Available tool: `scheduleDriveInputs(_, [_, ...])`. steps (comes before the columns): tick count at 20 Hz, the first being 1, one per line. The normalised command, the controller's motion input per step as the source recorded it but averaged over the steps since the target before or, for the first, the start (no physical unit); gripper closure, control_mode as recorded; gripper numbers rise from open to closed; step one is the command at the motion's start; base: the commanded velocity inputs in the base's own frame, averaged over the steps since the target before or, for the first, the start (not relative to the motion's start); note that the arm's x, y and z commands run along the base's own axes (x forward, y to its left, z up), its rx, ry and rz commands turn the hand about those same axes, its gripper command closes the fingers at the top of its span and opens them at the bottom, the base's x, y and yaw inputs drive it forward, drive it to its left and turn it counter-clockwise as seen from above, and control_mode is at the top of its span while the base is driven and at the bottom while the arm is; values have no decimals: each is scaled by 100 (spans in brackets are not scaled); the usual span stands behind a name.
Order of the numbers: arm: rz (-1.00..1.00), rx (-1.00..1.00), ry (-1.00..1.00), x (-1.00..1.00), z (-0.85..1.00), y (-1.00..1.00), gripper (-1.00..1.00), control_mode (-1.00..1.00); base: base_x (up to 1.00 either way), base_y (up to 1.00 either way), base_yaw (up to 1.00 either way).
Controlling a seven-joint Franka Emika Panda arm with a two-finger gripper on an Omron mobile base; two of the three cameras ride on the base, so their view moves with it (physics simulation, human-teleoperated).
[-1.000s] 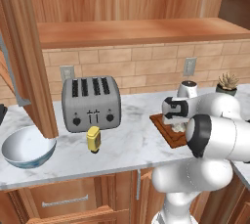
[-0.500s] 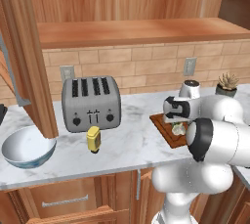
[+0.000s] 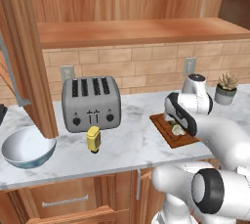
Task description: Open the cabinet. Place the bowl and condiment on the counter. Then place the lime and garlic on the cutting board.
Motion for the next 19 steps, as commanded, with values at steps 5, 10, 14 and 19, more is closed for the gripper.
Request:
scheduleDriveInputs(5, [2,0,0,-64,57,90,-100,-100,0,0,0])
scheduleDriveInputs(10, [3,0,-1,-72,56,91,-100,-100,0,0,0])
scheduleDriveInputs(14, [3,0,-7,-80,44,77,-100,-100,0,0,0])
scheduleDriveInputs(19, [4,0,-11,-68,19,55,-100,-100,0,0,0])
